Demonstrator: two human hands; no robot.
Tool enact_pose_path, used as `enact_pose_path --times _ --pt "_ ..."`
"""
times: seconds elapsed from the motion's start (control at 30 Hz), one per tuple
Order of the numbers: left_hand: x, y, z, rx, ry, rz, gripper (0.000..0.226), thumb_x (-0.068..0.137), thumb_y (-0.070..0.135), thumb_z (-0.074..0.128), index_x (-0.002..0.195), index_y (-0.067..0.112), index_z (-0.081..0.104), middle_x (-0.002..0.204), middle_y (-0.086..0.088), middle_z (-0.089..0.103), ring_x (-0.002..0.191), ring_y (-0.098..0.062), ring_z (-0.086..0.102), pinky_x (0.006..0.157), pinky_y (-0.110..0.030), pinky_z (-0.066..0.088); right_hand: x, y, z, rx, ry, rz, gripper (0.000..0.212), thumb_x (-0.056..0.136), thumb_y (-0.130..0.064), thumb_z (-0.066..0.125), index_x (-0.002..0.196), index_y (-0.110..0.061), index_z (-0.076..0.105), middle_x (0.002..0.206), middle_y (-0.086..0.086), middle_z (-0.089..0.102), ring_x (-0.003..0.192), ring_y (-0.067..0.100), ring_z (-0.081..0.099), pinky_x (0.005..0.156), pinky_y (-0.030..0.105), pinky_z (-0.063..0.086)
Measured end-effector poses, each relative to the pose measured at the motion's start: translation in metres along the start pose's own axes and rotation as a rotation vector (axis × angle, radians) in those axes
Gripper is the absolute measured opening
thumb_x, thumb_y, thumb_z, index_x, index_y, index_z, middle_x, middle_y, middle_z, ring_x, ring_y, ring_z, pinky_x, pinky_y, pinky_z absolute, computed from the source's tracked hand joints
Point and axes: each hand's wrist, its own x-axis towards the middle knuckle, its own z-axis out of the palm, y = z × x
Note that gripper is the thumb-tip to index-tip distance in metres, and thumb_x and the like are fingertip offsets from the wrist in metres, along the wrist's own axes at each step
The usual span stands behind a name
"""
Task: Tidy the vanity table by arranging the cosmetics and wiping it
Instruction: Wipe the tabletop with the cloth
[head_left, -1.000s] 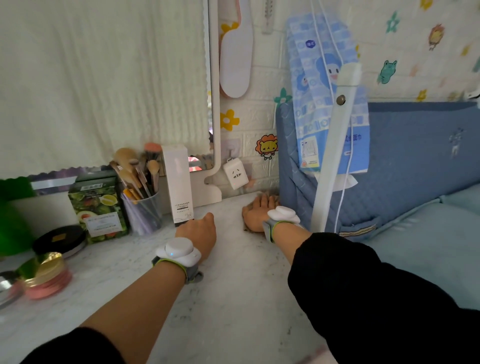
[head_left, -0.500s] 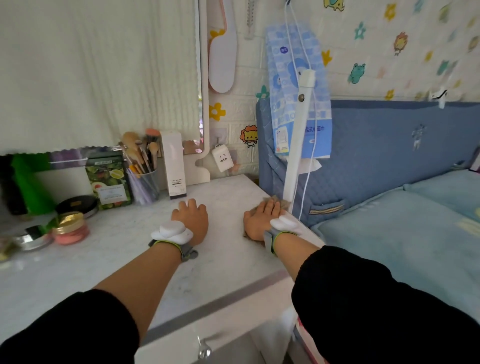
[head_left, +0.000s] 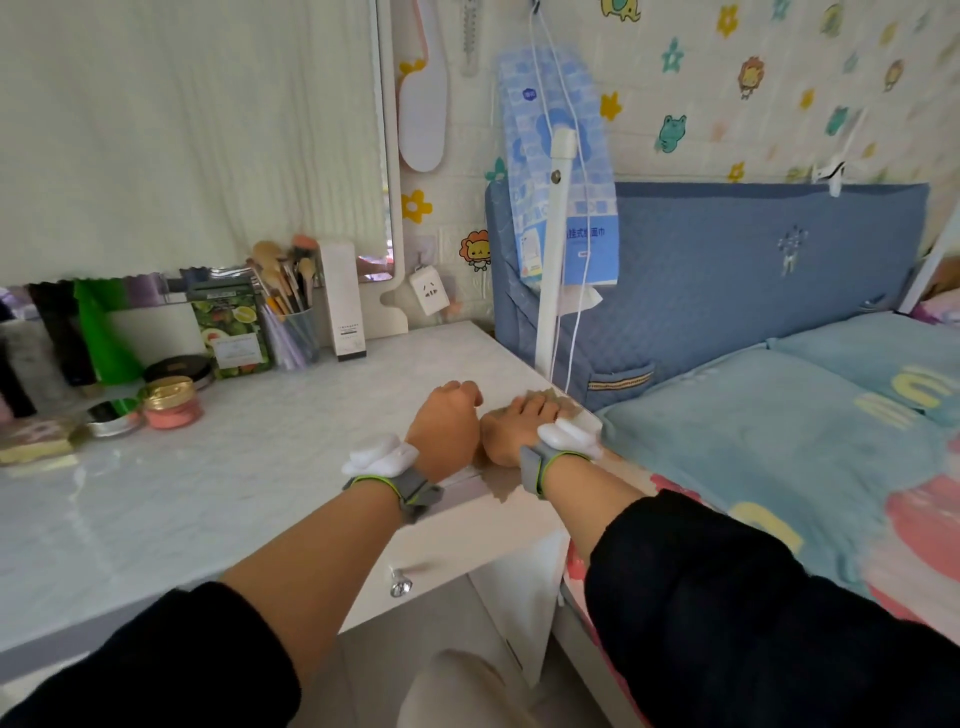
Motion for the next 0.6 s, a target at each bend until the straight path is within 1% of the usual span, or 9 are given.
enact_pose_path --times 0.07,0.13,0.2,0.27,0.33,0.37,0.43,0.5,0.6 --pt "-0.009 0.014 0.003 -0.179 0.006 -0.034 0.031 0.093 0.002 0.04 0.121 0.003 0.052 0.112 -0.02 0.063 0.105 -0.035 0.058 0.092 -0.041 0.045 -0.004 0.016 -0.012 -0.122 0.081 -0.122 0.056 0.096 -0.048 0.027 0.141 -0.018 0.041 0.146 0.013 0.034 0.133 0.035 0.027 0.111 0.048 0.019" --pt "-0.016 0.022 0.01 -0.211 -0.032 -0.022 0.03 0.095 0.005 0.038 0.124 0.002 0.047 0.11 -0.022 0.064 0.102 -0.038 0.059 0.089 -0.045 0.046 -0.004 0.031 -0.019 -0.122 0.191 -0.217 0.044 0.096 -0.043 0.03 0.125 -0.023 0.057 0.133 0.008 0.044 0.123 0.032 0.034 0.102 0.042 0.025" --pt "-0.017 0.024 0.018 -0.089 -0.098 0.032 0.031 0.098 0.011 0.037 0.127 0.002 0.044 0.111 -0.021 0.064 0.1 -0.039 0.06 0.085 -0.045 0.046 0.005 0.036 -0.019 -0.091 0.267 -0.318 0.038 0.095 -0.036 0.037 0.121 -0.021 0.06 0.129 0.006 0.046 0.122 0.03 0.037 0.099 0.04 0.029" --pt "-0.012 0.022 0.026 0.08 -0.126 0.101 0.04 0.097 0.019 0.041 0.135 0.005 0.039 0.119 -0.017 0.06 0.103 -0.036 0.06 0.085 -0.042 0.047 0.015 0.038 -0.015 -0.044 0.251 -0.406 0.034 0.093 -0.029 0.043 0.121 -0.018 0.06 0.127 0.006 0.047 0.121 0.03 0.042 0.097 0.039 0.034" --pt "-0.005 0.019 0.032 0.219 -0.138 0.119 0.048 0.095 0.026 0.047 0.138 0.009 0.035 0.125 -0.012 0.053 0.107 -0.031 0.058 0.087 -0.038 0.046 0.024 0.041 -0.008 -0.008 0.212 -0.437 0.034 0.095 -0.025 0.041 0.122 -0.012 0.056 0.128 0.01 0.049 0.121 0.033 0.046 0.097 0.04 0.036" --pt "-0.002 0.019 0.034 0.294 -0.148 0.112 0.049 0.094 0.026 0.049 0.138 0.01 0.035 0.126 -0.011 0.05 0.108 -0.03 0.057 0.089 -0.036 0.045 0.028 0.042 -0.002 0.001 0.196 -0.436 0.038 0.096 -0.025 0.038 0.128 -0.007 0.051 0.134 0.013 0.047 0.126 0.034 0.043 0.102 0.04 0.032" --pt "0.005 0.016 0.038 0.403 -0.17 0.095 0.044 0.095 0.022 0.046 0.135 0.009 0.038 0.129 -0.012 0.044 0.111 -0.029 0.055 0.092 -0.033 0.043 0.037 0.042 0.006 0.013 0.131 -0.389 0.053 0.099 -0.029 0.032 0.144 -0.001 0.03 0.152 0.019 0.028 0.142 0.032 0.024 0.115 0.04 0.017" --pt "0.012 0.014 0.043 0.474 -0.218 0.094 0.039 0.094 0.022 0.042 0.13 0.008 0.044 0.129 -0.013 0.043 0.113 -0.029 0.052 0.095 -0.034 0.039 0.047 0.041 0.009 0.026 0.06 -0.314 0.064 0.1 -0.038 0.027 0.151 -0.003 0.012 0.159 0.018 0.01 0.148 0.031 0.007 0.12 0.042 0.005" --pt "0.027 0.011 0.052 0.513 -0.232 0.132 0.043 0.091 0.026 0.037 0.129 0.008 0.047 0.131 -0.012 0.048 0.122 -0.03 0.043 0.103 -0.04 0.031 0.059 0.041 0.004 0.099 0.001 -0.185 0.066 0.101 -0.047 0.018 0.154 -0.009 0.005 0.161 0.013 -0.001 0.149 0.027 -0.003 0.121 0.041 -0.003"
